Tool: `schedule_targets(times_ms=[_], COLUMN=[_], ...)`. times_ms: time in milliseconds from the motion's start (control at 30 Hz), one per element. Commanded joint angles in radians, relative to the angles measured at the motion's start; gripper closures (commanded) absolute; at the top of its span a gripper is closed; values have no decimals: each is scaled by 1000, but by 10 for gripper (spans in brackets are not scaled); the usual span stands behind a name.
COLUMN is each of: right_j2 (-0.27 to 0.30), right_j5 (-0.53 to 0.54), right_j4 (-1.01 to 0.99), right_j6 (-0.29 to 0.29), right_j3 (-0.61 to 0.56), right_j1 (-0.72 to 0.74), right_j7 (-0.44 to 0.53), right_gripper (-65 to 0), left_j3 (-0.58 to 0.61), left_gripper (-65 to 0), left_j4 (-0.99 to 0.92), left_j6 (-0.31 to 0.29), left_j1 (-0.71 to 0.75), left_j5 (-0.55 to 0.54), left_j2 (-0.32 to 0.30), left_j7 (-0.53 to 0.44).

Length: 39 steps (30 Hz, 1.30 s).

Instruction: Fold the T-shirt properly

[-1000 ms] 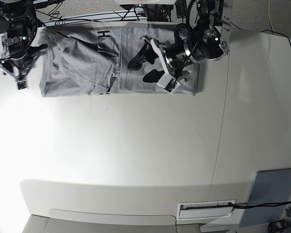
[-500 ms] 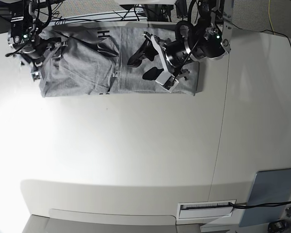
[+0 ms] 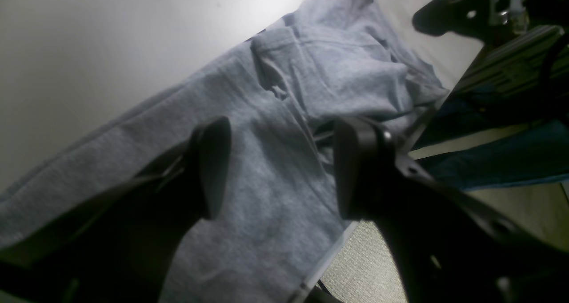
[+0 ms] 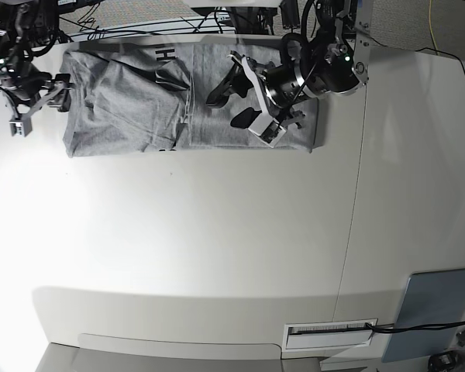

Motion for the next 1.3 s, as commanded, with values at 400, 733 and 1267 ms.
schedule_targets(times_ms=[400, 733, 1267], right_j2=[16, 16, -50], right_j5=[325, 369, 269], right_j4=[-290, -292, -292], right_j6=[195, 212, 208], right_j3=[8, -94, -180], right_j1=[102, 105, 116], right_j7=[-126, -141, -72], right_gripper=[-414, -414, -167], left_j3=[3, 3, 3], left_gripper=[-368, -358, -358], left_j4=[21, 21, 21], left_j6=[-7, -7, -7], left_j1=[0, 7, 10], left_j5=[-18, -18, -1], left_j2=[3, 3, 2], left_j7=[-23, -22, -21])
